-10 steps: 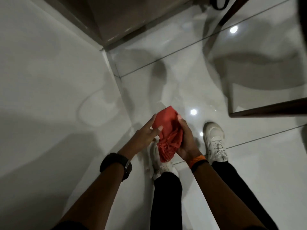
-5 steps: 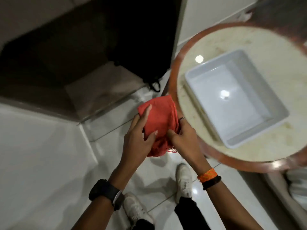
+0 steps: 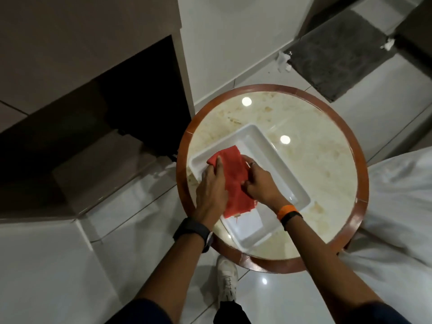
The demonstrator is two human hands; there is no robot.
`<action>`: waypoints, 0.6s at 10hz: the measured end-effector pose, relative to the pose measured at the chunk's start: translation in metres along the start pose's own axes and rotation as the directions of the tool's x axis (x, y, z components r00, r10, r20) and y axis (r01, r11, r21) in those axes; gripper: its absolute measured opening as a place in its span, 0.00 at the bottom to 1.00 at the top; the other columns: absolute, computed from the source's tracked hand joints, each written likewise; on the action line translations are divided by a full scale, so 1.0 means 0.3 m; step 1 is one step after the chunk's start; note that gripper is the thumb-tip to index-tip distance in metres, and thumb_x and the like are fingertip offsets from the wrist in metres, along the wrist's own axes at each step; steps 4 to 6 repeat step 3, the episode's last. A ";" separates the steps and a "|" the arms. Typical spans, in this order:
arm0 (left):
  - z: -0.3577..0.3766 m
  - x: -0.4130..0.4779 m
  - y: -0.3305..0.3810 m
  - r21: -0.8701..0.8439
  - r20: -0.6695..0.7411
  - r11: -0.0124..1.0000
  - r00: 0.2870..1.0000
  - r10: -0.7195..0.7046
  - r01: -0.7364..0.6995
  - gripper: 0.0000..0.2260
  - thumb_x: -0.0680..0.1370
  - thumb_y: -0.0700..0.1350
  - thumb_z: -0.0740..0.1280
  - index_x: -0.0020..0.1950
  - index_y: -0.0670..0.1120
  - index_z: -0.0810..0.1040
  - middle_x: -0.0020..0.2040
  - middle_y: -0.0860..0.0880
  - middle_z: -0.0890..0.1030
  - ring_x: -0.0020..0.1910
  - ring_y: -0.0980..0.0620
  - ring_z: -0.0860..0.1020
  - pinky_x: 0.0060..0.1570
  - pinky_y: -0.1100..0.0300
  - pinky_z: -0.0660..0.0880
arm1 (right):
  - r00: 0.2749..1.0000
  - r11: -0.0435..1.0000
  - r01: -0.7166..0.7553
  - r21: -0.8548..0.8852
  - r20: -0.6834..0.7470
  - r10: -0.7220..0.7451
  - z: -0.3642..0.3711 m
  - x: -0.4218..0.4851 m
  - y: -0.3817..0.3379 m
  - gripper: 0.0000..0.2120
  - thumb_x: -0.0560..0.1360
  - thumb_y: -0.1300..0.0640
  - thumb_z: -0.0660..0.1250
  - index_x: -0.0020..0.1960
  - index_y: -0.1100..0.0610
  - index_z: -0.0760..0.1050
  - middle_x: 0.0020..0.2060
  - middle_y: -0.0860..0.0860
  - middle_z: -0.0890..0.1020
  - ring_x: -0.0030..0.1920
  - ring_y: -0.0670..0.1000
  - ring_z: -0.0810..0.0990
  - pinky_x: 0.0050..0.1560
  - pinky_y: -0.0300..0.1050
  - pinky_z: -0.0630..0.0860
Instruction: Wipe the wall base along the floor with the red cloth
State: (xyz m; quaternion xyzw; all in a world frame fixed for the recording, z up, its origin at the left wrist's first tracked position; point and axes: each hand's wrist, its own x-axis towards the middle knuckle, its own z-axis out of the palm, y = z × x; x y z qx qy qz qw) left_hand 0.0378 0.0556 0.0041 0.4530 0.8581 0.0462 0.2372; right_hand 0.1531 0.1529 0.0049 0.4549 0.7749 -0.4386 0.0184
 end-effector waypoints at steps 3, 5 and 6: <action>-0.007 -0.018 -0.072 0.364 -0.159 0.931 0.987 0.031 0.030 0.43 0.79 0.69 0.60 0.85 0.45 0.53 0.83 0.36 0.54 0.84 0.36 0.49 0.81 0.38 0.46 | 0.985 0.871 0.028 -0.490 -0.134 -0.107 0.085 0.035 -0.020 0.35 0.78 0.53 0.70 0.81 0.57 0.61 0.73 0.61 0.69 0.69 0.64 0.71 0.56 0.61 0.80; -0.007 -0.018 -0.072 0.364 -0.159 0.931 0.987 0.031 0.030 0.43 0.79 0.69 0.60 0.85 0.45 0.53 0.83 0.36 0.54 0.84 0.36 0.49 0.81 0.38 0.46 | 0.985 0.871 0.028 -0.490 -0.134 -0.107 0.085 0.035 -0.020 0.35 0.78 0.53 0.70 0.81 0.57 0.61 0.73 0.61 0.69 0.69 0.64 0.71 0.56 0.61 0.80; -0.007 -0.018 -0.072 0.364 -0.159 0.931 0.987 0.031 0.030 0.43 0.79 0.69 0.60 0.85 0.45 0.53 0.83 0.36 0.54 0.84 0.36 0.49 0.81 0.38 0.46 | 0.985 0.871 0.028 -0.490 -0.134 -0.107 0.085 0.035 -0.020 0.35 0.78 0.53 0.70 0.81 0.57 0.61 0.73 0.61 0.69 0.69 0.64 0.71 0.56 0.61 0.80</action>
